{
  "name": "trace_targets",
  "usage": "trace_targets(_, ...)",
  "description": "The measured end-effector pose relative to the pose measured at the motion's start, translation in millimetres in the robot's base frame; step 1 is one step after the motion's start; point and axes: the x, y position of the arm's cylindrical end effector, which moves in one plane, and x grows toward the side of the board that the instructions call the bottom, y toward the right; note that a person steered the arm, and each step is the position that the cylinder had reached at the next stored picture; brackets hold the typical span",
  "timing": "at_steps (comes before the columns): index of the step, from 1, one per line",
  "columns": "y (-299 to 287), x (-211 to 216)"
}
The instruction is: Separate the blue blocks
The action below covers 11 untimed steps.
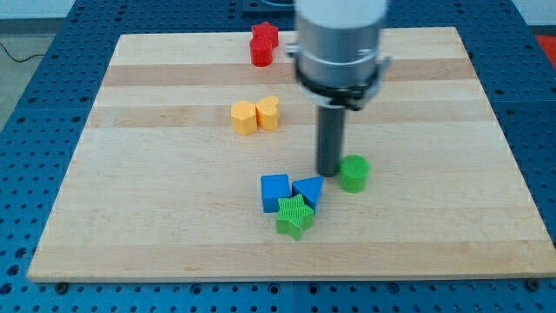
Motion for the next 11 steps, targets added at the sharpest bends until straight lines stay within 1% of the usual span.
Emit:
trace_targets(1,45,4)
trace_targets(2,45,29)
trace_targets(3,45,66)
trace_targets(4,36,78)
trace_targets(5,13,68)
trace_targets(7,2,43)
trace_targets(8,-27,43)
trace_targets(10,-141,51)
trace_targets(11,-184,51)
